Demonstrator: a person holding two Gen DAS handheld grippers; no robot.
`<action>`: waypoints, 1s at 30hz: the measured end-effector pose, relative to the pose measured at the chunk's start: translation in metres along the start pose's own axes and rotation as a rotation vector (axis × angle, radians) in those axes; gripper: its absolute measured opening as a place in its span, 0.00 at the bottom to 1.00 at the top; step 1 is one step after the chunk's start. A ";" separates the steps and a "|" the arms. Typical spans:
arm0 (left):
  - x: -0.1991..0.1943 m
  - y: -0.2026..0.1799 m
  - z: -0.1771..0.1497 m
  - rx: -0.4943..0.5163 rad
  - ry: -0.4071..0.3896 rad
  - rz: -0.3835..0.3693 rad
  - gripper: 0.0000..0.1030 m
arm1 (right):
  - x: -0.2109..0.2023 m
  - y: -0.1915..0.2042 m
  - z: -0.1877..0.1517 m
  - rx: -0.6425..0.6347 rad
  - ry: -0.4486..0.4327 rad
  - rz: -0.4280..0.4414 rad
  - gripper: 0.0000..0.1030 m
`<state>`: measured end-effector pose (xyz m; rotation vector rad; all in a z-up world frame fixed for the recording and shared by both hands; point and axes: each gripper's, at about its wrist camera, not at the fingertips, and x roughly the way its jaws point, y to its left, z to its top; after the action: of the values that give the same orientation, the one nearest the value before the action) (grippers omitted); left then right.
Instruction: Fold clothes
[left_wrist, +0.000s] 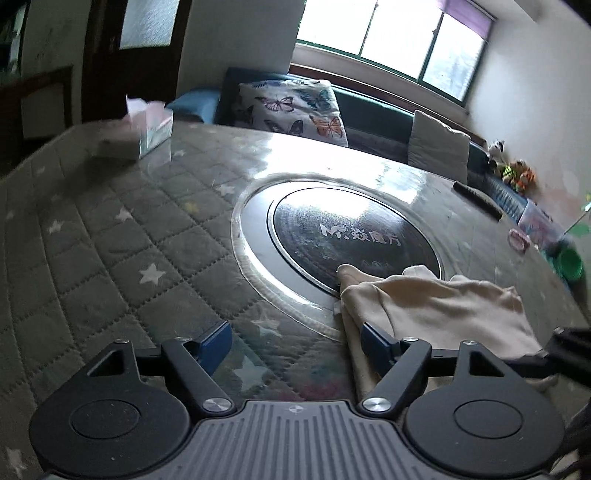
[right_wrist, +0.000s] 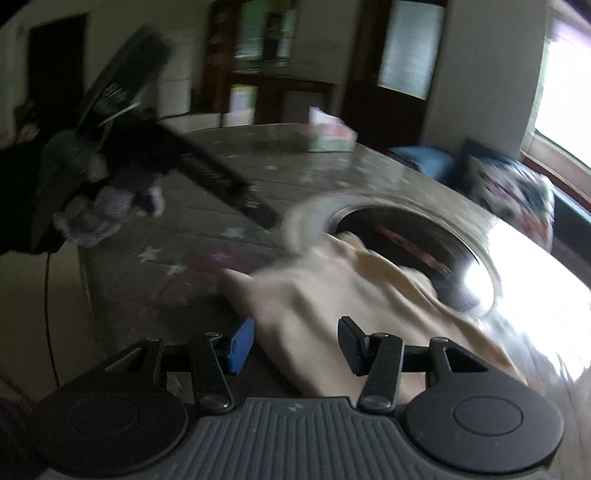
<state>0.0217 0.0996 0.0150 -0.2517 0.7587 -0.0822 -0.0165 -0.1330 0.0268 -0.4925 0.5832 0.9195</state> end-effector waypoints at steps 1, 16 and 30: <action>0.002 0.001 0.000 -0.015 0.009 -0.014 0.77 | 0.005 0.005 0.004 -0.031 0.003 0.007 0.49; 0.030 0.009 0.009 -0.289 0.114 -0.170 0.80 | 0.020 0.028 0.020 -0.121 -0.003 -0.023 0.13; 0.060 -0.003 0.008 -0.550 0.210 -0.318 0.49 | -0.021 0.001 0.010 0.023 -0.092 0.005 0.11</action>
<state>0.0710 0.0888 -0.0192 -0.8978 0.9367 -0.2029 -0.0248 -0.1382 0.0476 -0.4262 0.5112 0.9343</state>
